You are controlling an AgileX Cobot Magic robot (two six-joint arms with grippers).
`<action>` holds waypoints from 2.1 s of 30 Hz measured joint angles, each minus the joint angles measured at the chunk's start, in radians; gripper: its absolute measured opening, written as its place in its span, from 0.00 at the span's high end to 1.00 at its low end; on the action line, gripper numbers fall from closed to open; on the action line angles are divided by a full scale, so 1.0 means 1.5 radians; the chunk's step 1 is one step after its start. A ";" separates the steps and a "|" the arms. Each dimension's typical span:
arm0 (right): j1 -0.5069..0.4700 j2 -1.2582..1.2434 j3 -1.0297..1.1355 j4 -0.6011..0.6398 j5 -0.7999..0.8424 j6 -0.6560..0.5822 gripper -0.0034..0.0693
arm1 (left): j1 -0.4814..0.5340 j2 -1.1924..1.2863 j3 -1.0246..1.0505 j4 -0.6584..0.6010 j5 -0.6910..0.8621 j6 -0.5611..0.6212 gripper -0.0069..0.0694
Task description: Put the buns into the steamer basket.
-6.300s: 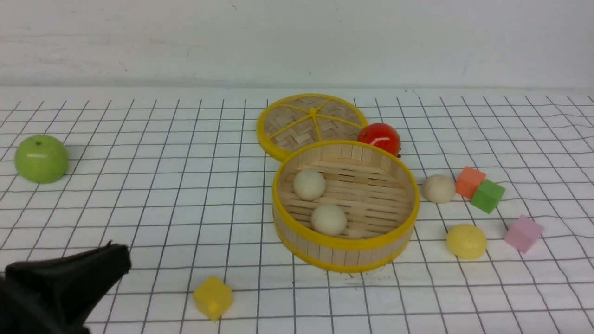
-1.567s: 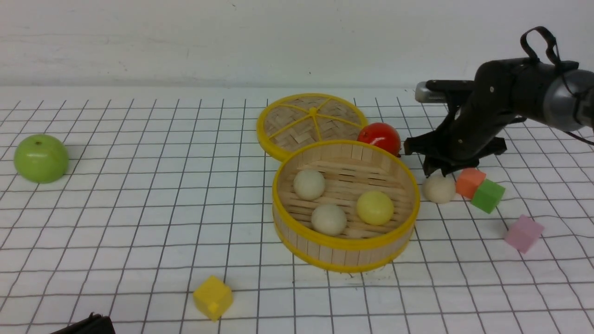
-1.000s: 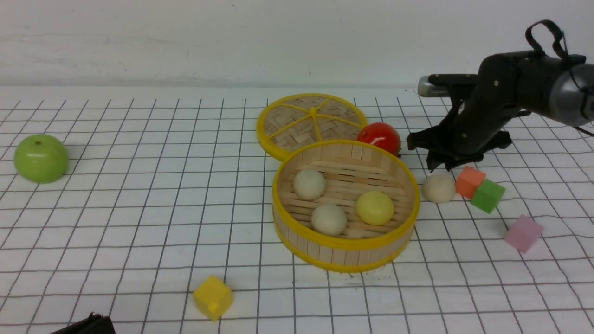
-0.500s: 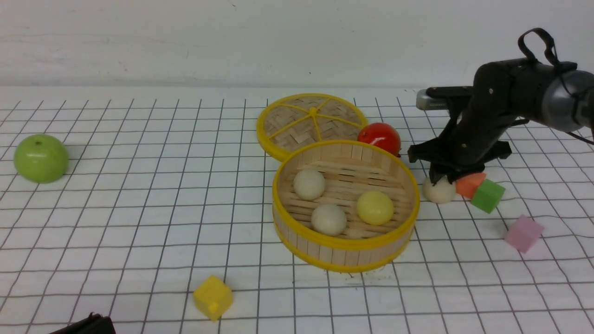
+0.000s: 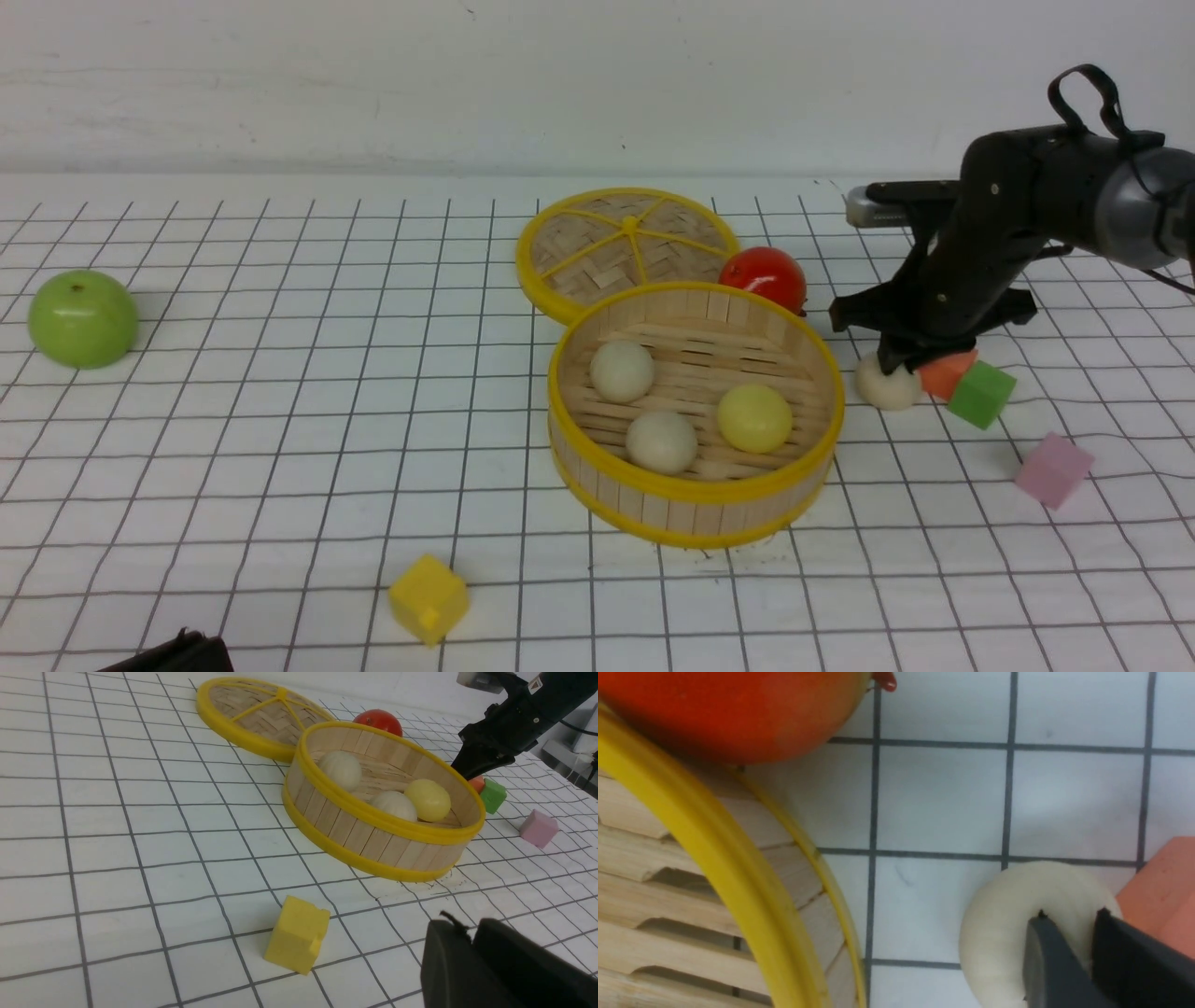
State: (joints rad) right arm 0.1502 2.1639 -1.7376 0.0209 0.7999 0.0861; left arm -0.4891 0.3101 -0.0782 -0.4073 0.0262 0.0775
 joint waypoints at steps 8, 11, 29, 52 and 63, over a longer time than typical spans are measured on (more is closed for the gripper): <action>0.000 -0.008 0.000 0.000 0.011 -0.039 0.95 | 0.000 0.000 0.000 0.000 0.000 0.000 0.81; 0.001 -0.032 0.000 0.008 0.025 -0.051 0.95 | 0.000 0.000 0.000 0.000 0.000 0.000 0.81; 0.120 -0.052 0.000 0.175 -0.077 -0.160 0.91 | 0.000 0.000 0.000 0.000 0.000 0.000 0.80; 0.126 -0.345 0.097 0.080 0.150 -0.078 0.79 | 0.000 0.000 0.000 0.000 0.000 0.000 0.76; 0.126 -0.663 0.380 0.044 0.119 0.006 0.98 | 0.000 0.000 0.000 0.000 0.000 0.000 0.75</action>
State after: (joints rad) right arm 0.3386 1.1691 -1.1669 0.0870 0.9780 0.0951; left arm -0.4891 0.3101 -0.0782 -0.4073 0.0262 0.0775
